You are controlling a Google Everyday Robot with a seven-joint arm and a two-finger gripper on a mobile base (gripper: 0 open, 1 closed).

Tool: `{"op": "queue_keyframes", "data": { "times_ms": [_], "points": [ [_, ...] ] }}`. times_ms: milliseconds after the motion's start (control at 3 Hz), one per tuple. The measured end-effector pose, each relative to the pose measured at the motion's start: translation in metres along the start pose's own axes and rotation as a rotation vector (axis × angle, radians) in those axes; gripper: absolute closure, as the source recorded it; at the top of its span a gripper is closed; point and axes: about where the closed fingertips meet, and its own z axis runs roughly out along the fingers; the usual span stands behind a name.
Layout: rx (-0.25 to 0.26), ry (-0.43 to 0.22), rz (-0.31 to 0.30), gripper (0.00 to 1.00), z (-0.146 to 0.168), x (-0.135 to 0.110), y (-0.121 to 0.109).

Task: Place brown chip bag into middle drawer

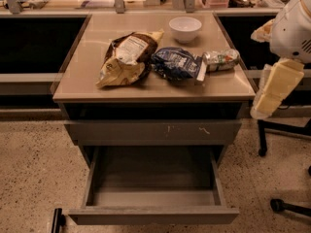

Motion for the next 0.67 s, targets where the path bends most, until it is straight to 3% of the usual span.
{"op": "queue_keyframes", "data": {
  "times_ms": [667],
  "points": [
    [0.040,-0.152,0.025,0.00,0.064,-0.054,-0.087]
  ]
}}
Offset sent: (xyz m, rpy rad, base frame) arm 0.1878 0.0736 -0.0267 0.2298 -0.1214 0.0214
